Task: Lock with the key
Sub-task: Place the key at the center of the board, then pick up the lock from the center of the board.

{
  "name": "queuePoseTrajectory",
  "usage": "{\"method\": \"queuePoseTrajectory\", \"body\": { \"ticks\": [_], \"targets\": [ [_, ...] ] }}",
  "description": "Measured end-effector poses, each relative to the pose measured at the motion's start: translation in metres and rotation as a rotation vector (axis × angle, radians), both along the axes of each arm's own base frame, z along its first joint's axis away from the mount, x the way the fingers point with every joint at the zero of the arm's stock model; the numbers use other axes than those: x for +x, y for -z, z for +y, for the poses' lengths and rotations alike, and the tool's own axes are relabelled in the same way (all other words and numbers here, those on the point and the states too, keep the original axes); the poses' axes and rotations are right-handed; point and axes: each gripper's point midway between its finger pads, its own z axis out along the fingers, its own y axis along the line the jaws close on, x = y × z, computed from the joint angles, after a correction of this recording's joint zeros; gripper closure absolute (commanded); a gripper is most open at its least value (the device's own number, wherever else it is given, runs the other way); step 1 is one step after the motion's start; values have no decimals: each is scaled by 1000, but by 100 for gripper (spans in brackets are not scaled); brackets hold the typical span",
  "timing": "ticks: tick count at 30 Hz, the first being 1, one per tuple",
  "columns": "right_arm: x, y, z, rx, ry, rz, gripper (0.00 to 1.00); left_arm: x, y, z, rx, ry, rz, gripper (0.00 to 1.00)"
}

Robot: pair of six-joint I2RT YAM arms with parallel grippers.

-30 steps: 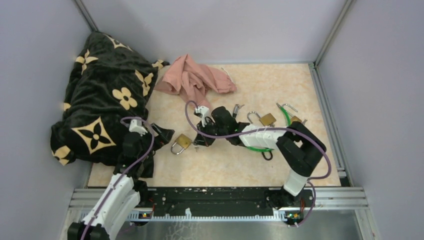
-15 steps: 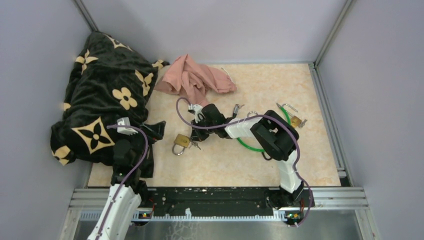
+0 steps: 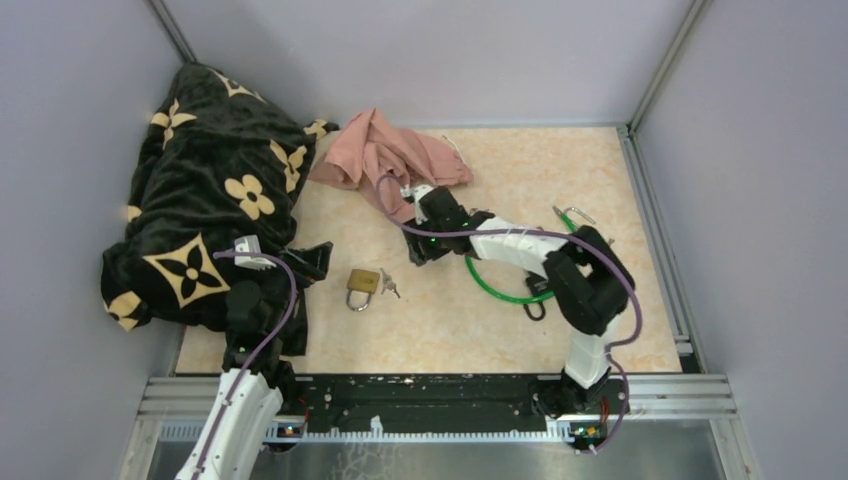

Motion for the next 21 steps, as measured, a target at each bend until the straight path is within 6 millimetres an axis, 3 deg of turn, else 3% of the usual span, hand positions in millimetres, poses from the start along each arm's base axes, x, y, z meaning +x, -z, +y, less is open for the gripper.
{"method": "queuePoseTrajectory", "body": {
  "ticks": [2, 6, 10, 12, 16, 21],
  "targets": [
    [11, -17, -34, -66, 86, -46, 3, 0, -1, 0, -1, 3, -3, 1],
    [39, -39, -126, -150, 266, -58, 2, 0, -2, -2, -6, 10, -7, 1],
    [60, -21, -222, -255, 426, 30, 2, -1, -2, -4, -18, 24, -7, 1],
    [57, -7, -253, -300, 441, 88, 2, -2, -2, -6, -19, 30, -7, 1],
    [47, 13, -273, -389, 387, 141, 2, -2, -3, -6, -18, 36, -10, 1],
    [51, 19, -289, -476, 346, 122, 2, -2, -4, -7, -18, 39, -17, 1]
  ]
}}
